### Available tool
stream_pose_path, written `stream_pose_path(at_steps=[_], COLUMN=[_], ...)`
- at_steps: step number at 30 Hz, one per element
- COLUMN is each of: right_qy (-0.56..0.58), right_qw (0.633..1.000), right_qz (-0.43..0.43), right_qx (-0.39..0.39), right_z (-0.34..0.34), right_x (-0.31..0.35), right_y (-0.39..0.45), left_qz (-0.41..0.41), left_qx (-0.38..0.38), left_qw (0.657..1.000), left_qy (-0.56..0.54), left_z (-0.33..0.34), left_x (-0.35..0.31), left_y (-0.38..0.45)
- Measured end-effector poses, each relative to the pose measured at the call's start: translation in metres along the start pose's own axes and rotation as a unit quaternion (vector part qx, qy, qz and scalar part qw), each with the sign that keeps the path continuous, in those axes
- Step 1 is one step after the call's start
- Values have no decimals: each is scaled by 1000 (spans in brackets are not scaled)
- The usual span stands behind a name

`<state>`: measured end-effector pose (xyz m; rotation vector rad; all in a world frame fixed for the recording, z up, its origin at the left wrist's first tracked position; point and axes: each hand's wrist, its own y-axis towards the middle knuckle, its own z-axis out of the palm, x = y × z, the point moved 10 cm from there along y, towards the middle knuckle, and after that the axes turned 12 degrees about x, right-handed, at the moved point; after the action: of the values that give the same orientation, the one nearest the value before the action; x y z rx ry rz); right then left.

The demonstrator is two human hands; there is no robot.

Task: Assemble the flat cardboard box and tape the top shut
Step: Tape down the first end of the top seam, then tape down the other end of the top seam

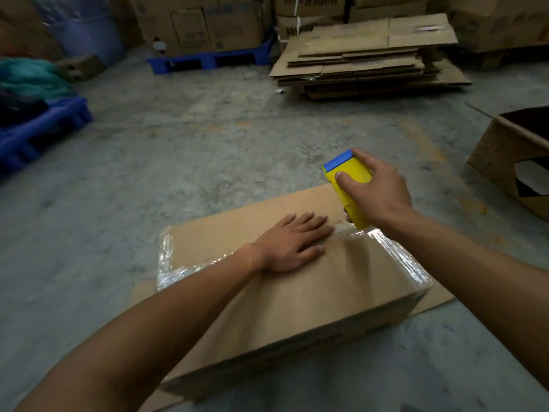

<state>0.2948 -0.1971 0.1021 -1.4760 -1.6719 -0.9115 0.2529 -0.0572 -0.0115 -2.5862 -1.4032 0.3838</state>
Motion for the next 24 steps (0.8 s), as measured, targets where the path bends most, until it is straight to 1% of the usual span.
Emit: stream_pose_path(at_steps=[5, 9, 11, 13, 15, 18, 21, 24], right_qy=[39, 55, 67, 74, 73, 84, 125, 157], right_qw=[997, 991, 987, 983, 980, 973, 958, 946], right_qz=[-7, -20, -21, -25, -35, -33, -28, -27], right_qx=[72, 119, 143, 163, 183, 214, 255, 284], right_z=[49, 88, 107, 125, 140, 151, 150, 131], right_x=[37, 57, 67, 75, 80, 79, 76, 76], right_y=[-30, -50, -61, -72, -82, -92, -90, -87], left_qz=[-105, -172, -203, -232, -249, -263, -276, -290], left_qx=[-6, -9, -31, -73, -128, -155, -162, -151], left_qw=[994, 984, 976, 963, 945, 933, 933, 938], left_qy=[-31, -54, -71, -115, -166, -191, -168, -111], left_z=[22, 36, 41, 48, 53, 53, 48, 43], left_x=[74, 103, 109, 111, 106, 94, 71, 44], left_y=[-117, -186, -213, -231, -239, -233, -212, -180])
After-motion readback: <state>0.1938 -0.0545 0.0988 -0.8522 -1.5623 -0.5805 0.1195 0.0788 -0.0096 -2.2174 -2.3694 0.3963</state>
